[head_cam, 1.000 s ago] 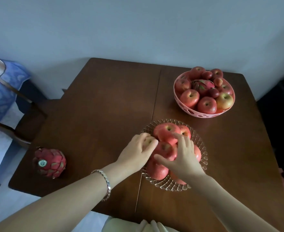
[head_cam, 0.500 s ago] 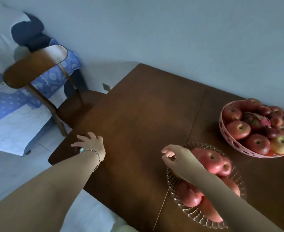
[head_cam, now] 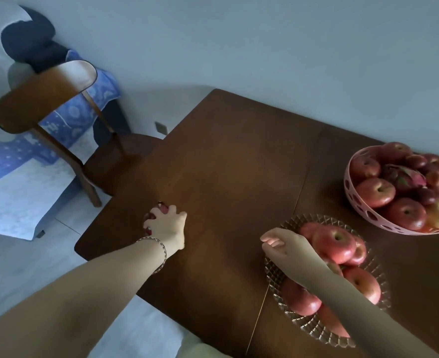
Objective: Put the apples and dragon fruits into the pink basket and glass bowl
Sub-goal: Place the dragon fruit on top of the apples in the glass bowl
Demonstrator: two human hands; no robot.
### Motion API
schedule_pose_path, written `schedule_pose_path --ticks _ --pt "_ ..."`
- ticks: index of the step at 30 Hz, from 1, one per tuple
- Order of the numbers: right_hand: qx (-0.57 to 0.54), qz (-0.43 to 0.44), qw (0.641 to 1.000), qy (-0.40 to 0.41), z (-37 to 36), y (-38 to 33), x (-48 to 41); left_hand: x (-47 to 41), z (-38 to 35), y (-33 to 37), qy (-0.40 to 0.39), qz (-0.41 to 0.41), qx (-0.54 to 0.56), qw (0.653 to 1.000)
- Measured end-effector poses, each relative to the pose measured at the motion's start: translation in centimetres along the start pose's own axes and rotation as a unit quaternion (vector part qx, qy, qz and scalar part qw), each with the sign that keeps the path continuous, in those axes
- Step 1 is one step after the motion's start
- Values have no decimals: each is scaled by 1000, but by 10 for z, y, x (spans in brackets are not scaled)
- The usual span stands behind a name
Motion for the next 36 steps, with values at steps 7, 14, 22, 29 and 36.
schedule_pose_path --ticks 7,14,22,29,36 --pt "-335 -111 934 -51 21 -3 8 55 83 138 128 -286 315 896" --pt "-508 -81 856 41 89 51 36 89 102 239 147 -479 389 773" --pt "-509 -227 807 196 96 157 76 64 36 280 77 -473 91 873" --pt "-440 -236 850 168 57 168 68 58 12 277 36 -447 22 893" --pt "-305 -306 882 186 50 167 72 56 9 276 42 -448 44 892"
Point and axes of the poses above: each hand's wrist, its own x-axis away from the middle knuckle, its own z-axis out of the back of the hand, y = z × x, the point moved 5 cm from there along -x, towards the middle knuckle, and after that the axes turned 13 degrees about -z, right-handed, at the moved point
